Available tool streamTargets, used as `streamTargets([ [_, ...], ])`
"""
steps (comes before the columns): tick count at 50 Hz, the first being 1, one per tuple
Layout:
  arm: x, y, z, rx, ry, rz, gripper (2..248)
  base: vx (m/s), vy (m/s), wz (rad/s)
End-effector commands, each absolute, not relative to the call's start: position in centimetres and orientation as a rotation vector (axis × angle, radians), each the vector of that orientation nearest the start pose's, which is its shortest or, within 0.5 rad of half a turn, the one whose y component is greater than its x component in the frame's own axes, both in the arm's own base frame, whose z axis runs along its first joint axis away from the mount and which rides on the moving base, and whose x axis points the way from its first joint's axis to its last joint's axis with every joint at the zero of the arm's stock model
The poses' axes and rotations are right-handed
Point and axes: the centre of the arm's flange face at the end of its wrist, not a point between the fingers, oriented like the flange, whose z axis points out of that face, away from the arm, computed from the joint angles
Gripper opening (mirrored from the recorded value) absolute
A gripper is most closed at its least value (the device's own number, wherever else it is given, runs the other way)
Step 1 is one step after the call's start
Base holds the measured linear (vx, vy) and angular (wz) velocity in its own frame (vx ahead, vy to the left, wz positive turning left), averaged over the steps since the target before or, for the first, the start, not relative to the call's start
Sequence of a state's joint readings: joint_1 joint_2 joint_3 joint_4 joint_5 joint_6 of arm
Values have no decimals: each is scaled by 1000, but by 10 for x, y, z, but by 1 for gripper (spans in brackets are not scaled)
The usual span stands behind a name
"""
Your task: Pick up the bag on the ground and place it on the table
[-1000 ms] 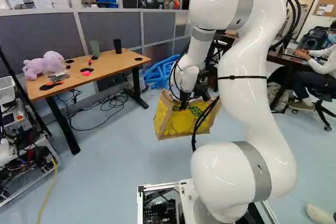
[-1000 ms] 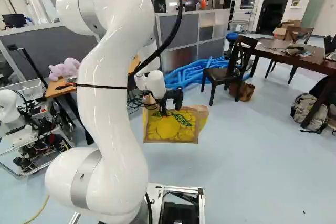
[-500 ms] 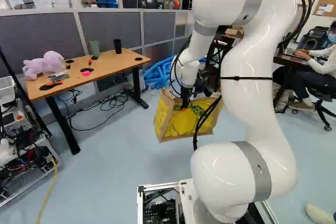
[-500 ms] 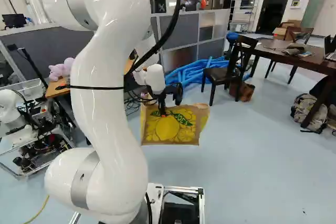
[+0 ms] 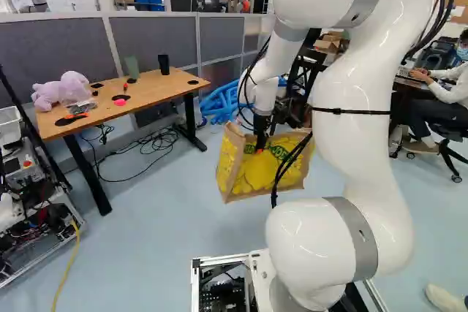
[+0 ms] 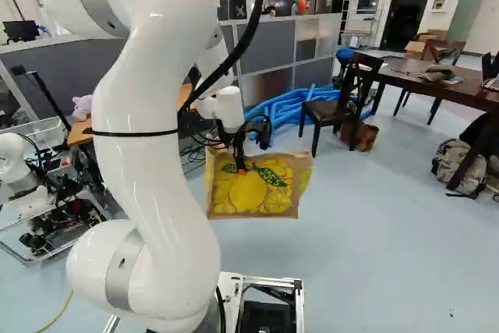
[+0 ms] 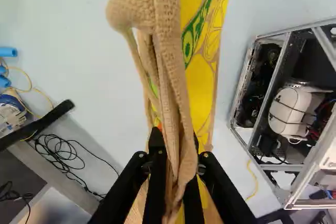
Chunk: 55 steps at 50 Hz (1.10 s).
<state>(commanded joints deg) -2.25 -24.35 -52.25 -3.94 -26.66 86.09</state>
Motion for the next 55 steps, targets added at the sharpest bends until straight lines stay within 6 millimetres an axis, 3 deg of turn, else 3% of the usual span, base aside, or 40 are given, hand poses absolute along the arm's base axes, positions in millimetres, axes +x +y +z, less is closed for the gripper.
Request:
streamTargets([
  [55, 518, -21, 407, -2296, 2087, -163, 35, 0, 0, 0],
])
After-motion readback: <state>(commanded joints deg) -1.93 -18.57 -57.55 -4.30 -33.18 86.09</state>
